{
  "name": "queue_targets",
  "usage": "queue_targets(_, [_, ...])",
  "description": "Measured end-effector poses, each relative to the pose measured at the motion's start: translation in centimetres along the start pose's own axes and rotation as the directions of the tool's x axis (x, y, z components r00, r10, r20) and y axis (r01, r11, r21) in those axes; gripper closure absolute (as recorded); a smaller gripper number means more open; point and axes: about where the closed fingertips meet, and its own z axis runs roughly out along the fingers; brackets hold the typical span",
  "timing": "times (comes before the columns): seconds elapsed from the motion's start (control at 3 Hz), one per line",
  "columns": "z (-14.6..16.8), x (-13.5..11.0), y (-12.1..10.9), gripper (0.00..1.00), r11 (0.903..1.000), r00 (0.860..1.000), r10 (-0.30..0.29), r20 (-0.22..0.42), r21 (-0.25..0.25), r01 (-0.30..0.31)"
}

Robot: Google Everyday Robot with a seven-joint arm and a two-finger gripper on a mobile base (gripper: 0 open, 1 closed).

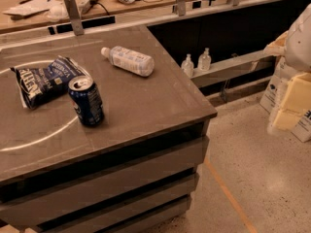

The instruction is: Place blue plastic bottle upright

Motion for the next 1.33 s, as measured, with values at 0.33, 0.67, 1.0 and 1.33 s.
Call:
queue_targets(0.33, [0.1, -0.3, -0.1, 0.0, 1.0, 1.0, 0.005, 0.002, 0.001, -0.005])
queue_targets(0.67, [0.7, -2.0, -0.5, 0.0, 0.9993, 0.999, 0.037, 0.014, 0.005, -0.037])
queue_targets(1.0, [1.9, -5.9, -3.2, 0.0, 0.9955, 0.994, 0.087, 0.07, 0.03, -0.09])
queue_targets(1.33, [2.9, -9.4, -6.8, 0.0, 0.9899, 0.982, 0.124, 0.141, 0.051, -0.132])
